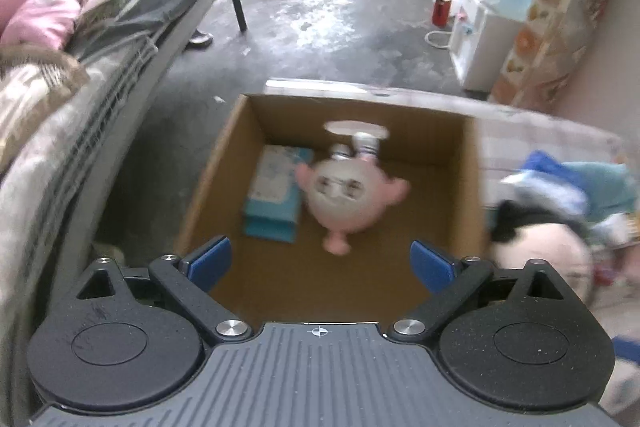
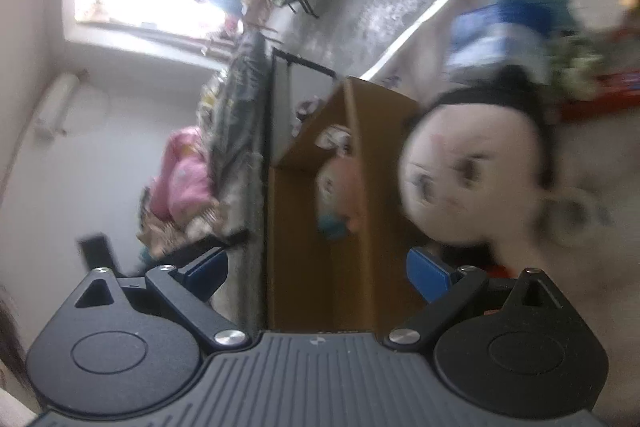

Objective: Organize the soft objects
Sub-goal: 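Move both tools back over the remaining table items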

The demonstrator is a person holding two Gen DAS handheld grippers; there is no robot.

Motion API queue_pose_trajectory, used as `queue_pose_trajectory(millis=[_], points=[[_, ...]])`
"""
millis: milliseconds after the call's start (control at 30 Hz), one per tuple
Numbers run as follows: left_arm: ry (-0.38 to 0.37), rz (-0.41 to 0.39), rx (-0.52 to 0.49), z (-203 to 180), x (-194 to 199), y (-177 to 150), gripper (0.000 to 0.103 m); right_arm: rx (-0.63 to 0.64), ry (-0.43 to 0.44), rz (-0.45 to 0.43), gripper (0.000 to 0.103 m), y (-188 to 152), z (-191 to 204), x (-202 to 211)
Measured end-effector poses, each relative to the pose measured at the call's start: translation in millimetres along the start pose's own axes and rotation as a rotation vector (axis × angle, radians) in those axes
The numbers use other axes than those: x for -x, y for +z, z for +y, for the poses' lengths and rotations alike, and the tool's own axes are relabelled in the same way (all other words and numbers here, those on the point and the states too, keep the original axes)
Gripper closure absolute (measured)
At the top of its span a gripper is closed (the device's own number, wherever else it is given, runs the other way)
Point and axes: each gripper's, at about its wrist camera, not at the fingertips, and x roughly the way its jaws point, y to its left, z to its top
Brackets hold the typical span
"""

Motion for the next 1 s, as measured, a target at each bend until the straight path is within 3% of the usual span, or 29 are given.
queue_pose_trajectory(millis=[133,267,400,500,600,700,1000], points=[[-0.085,0.027,0.081,-34.6,37.7,-12.4,0.006,0.108,-0.135,0.059,0.005,0.7,-8.5,56.4],[-0.269,0.092,0.173,-89.2,56.4,-29.2,0.006,0.272,-0.292,0.089,0.005,14.2,-20.1,102.3],[-0.444,0.192,0.219,-157.5,35.2,-49.1,0.009,0.531,-0.485,0.106,0.013,32.5,-34.1,111.5],[-0.513,0.249,0.209,-209.0,8.6,-61.8,0.011,0.715,-0.588,0.128,0.024,42.5,-47.5,95.8],[-0.528,0.287,0.165,-249.8,-18.2,-71.2,0.017,0.818,-0.597,0.150,0.034,52.6,-61.4,76.4],[-0.508,0.309,0.167,-267.2,-41.3,-80.8,0.025,0.904,-0.600,0.180,0.041,62.5,-72.7,48.7],[-0.463,0.358,0.300,-252.8,-70.0,-96.9,0.034,1.073,-0.608,0.268,0.049,66.9,-89.9,-10.1]])
